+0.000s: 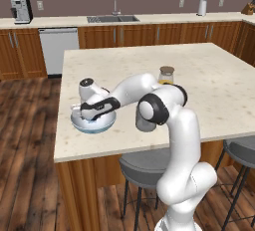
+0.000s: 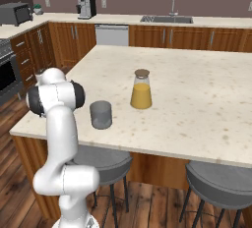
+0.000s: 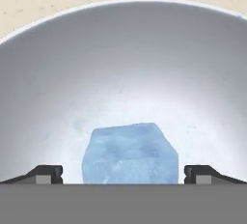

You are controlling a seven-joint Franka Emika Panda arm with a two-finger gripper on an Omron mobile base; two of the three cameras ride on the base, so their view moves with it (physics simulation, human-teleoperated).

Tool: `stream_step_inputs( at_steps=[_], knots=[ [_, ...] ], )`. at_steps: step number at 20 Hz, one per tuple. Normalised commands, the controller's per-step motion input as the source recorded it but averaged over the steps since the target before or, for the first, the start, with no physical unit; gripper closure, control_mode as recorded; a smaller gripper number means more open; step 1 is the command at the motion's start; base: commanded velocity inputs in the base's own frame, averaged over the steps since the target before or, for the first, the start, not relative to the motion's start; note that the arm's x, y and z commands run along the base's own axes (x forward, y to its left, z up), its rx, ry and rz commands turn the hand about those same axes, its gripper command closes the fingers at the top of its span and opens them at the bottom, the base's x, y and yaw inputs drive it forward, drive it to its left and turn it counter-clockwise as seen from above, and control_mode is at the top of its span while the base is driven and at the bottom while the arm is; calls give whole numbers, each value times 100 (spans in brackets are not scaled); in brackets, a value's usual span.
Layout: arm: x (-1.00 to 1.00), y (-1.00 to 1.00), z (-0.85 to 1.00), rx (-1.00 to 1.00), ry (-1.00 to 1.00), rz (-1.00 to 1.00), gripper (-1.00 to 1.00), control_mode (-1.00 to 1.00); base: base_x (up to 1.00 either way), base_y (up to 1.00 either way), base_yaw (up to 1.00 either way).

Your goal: There are two ice cubes in the ice bowl. Place both ice cubes in the glass cup.

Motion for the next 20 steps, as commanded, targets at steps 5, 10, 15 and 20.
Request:
stream_step_inputs(
  at_steps=[5, 10, 15, 20],
  knots=[
    [-3, 0, -9, -1, 0, 0, -100, -100, 0, 0, 0],
    [-1, 0, -1, 0, 0, 0, 100, -100, 0, 0, 0],
    [-5, -5, 27, 0, -3, 0, 100, -100, 0, 0, 0],
    [-49, -44, 94, 0, -3, -10, 100, -100, 0, 0, 0]
  ],
)
